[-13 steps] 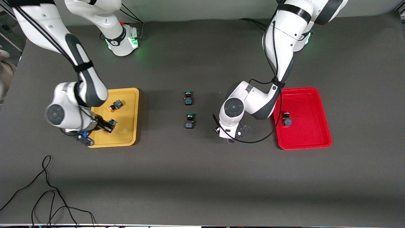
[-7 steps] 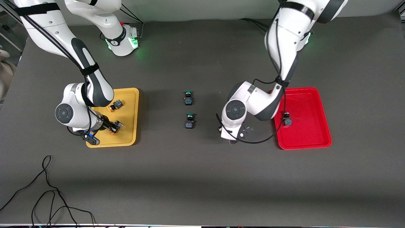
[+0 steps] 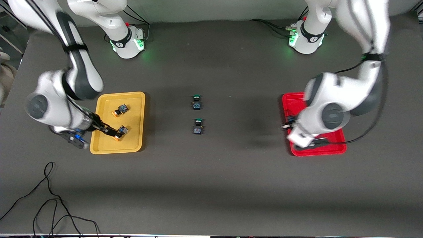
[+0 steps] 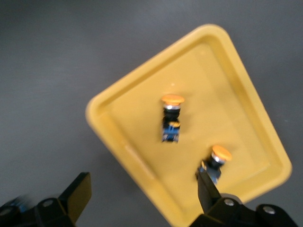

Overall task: Place red and yellow buttons in trays
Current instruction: 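Place the yellow button in the yellow tray while the left gripper carries the red button, then lower the red button into the red tray and open the left gripper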

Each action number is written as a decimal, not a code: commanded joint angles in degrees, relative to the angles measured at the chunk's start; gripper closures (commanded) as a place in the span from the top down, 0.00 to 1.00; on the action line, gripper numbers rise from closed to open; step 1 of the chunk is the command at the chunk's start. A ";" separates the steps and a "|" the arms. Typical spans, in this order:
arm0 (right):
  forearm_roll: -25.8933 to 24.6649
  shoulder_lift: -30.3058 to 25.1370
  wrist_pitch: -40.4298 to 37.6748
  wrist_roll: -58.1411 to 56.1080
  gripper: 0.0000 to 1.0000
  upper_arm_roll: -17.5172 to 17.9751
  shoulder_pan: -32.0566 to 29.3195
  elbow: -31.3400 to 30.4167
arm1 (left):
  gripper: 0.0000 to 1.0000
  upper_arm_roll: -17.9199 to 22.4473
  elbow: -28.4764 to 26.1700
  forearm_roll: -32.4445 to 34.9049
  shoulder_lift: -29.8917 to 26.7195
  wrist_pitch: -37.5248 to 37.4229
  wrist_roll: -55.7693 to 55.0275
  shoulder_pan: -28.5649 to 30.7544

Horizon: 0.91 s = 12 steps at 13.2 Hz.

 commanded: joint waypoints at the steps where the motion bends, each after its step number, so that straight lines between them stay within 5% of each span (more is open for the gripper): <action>1: 1.03 -9.42 -5.36 -3.41 1.00 1.62 0.00 0.68 | 0.00 -0.62 -6.59 2.85 -2.77 2.72 11.99 6.33; 4: 1.03 -14.71 -8.71 -11.39 1.00 2.34 -0.44 3.66 | 0.00 -0.62 -16.66 6.80 -2.68 18.39 15.54 9.60; 6: 0.77 -14.46 -14.92 -17.89 1.00 2.34 -1.49 11.01 | 0.00 -0.53 -24.14 8.57 -1.37 31.49 15.71 11.53; 9: 0.07 -15.16 -22.43 -27.66 1.00 0.07 -1.50 14.84 | 0.05 -0.53 -25.49 9.02 0.13 35.77 16.15 11.98; 10: 0.07 -15.68 -23.74 -27.86 1.00 -0.30 -1.23 14.66 | 0.85 -0.53 -25.23 9.02 0.13 35.60 16.59 12.24; 11: 0.07 -16.12 -24.01 -27.86 1.00 -0.30 -1.06 14.31 | 1.00 -0.53 -24.70 9.02 -0.13 34.46 16.94 12.42; 12: -0.02 -16.13 -24.01 -27.94 1.00 -0.30 -1.06 14.31 | 1.00 -0.53 -22.96 9.02 -0.74 31.67 17.03 12.50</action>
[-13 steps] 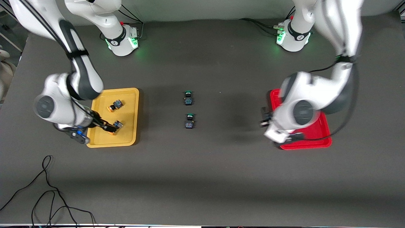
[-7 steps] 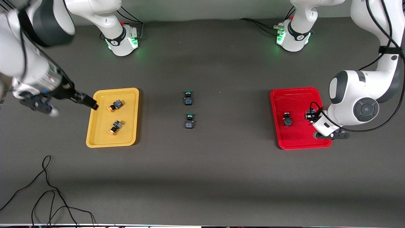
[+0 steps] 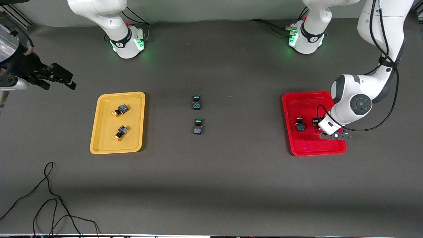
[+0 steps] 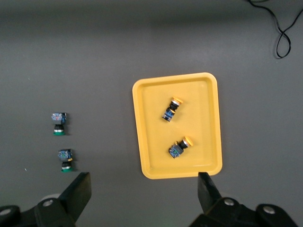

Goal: Place red and yellow buttons in trays

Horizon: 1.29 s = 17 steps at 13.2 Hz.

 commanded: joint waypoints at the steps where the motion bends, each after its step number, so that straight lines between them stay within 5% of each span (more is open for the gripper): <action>1: -0.54 -0.07 -1.04 -2.71 1.00 -0.13 0.31 0.40 | 1.00 -0.63 4.29 0.94 -3.22 -8.68 1.14 1.01; 6: -2.38 -1.03 0.80 -3.95 1.00 -0.14 0.31 -3.45 | 1.00 -0.71 14.67 -0.99 -12.88 -30.49 3.95 0.92; 10: -3.36 -1.13 1.86 -3.95 1.00 -0.05 0.40 -4.34 | 1.00 -0.71 27.22 -3.10 -14.39 -46.84 6.85 0.84; 14: -2.83 -1.22 2.91 -3.95 1.00 -0.22 0.31 -4.17 | 1.00 -0.71 35.76 -5.83 -14.57 -54.50 6.50 0.31; 17: -2.75 -1.04 3.35 -3.95 1.00 -0.40 0.22 -3.99 | 1.00 -0.80 36.66 -6.62 -15.79 -56.98 6.06 -0.04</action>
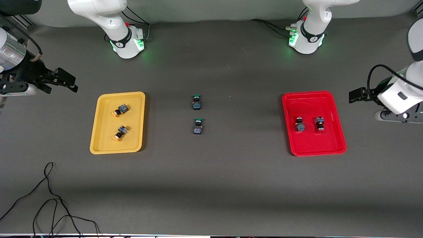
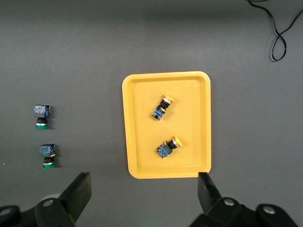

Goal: Place red and yellow buttons in trays

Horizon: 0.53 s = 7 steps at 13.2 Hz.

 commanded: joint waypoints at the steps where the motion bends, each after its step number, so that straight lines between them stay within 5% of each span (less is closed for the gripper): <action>1: -0.45 -0.94 1.59 -1.12 1.00 -0.37 0.14 -0.84 | 1.00 0.02 1.38 -0.85 -0.58 -2.22 0.40 -0.27; 7: -0.45 -1.03 1.68 -1.12 1.00 -0.46 -0.03 -0.49 | 1.00 0.20 1.47 -0.06 -1.37 -2.84 1.28 0.17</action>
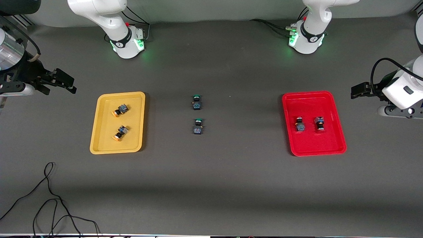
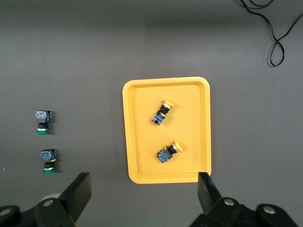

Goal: Place red and yellow buttons in trays

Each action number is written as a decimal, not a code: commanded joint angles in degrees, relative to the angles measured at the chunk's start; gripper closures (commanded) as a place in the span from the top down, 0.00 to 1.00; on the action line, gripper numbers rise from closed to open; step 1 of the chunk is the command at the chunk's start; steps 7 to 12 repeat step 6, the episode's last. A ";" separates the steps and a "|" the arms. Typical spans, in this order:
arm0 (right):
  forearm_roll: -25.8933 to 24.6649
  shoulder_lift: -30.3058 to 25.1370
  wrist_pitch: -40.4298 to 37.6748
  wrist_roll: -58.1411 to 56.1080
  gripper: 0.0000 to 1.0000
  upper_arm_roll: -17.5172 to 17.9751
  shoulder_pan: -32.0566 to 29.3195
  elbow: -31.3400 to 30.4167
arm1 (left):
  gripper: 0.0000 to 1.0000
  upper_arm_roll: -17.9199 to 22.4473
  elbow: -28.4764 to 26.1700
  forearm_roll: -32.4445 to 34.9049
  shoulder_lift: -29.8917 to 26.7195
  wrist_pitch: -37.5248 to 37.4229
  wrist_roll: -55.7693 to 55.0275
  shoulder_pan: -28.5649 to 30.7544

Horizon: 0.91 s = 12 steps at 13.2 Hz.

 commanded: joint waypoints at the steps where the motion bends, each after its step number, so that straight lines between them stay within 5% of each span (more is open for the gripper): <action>1: -0.45 -0.69 0.53 -1.21 1.00 -1.04 -0.10 -0.31 | 1.00 0.13 0.40 0.25 -0.85 -1.06 1.07 0.14; 12: -0.80 0.46 0.18 -1.12 1.00 -1.13 0.33 0.31 | 1.00 0.13 0.49 0.25 -0.68 -0.45 1.07 0.32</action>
